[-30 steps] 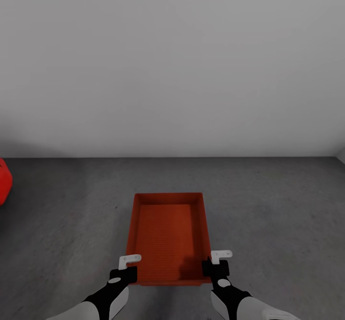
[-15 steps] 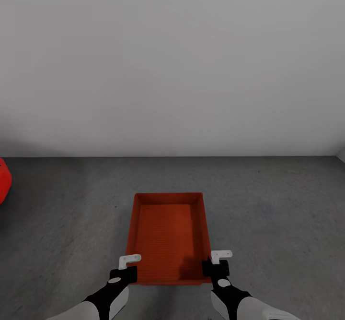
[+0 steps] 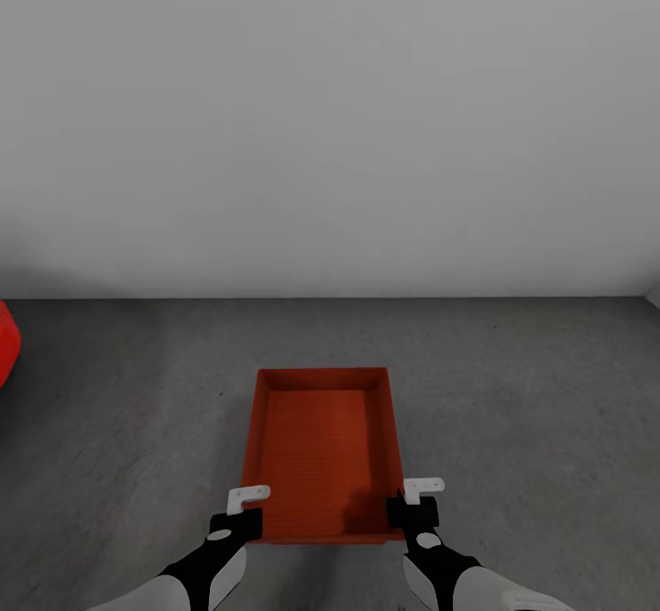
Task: Move the two storage containers from the living room to the garage. In the garage, place one container on the floor and stack the other container on top of it (either order is fine).
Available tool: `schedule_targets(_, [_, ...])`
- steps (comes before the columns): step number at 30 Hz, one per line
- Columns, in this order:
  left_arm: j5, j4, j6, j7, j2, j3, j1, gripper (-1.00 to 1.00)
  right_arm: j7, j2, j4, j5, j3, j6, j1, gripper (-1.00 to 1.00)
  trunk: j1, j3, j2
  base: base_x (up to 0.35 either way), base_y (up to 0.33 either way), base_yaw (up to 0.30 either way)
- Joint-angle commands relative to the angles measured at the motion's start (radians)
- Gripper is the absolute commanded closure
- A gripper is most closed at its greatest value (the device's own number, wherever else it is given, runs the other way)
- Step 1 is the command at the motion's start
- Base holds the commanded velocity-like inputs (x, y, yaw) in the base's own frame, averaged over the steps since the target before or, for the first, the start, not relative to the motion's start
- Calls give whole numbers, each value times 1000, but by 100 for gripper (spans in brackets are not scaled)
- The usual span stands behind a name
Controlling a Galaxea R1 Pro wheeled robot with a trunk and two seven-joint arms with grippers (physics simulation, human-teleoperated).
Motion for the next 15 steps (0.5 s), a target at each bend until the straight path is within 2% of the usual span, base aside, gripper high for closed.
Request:
schedule_targets(1, [14,-2,0,3,7,-3,0,100,-2,-4,-1,35,-46,2,-1,100,0,-1,0,0,0,0])
schedule_targets(15, [14,-2,0,3,7,-3,0,100,-2,-4,-1,35,-46,2,-1,100,0,-1,0,0,0,0])
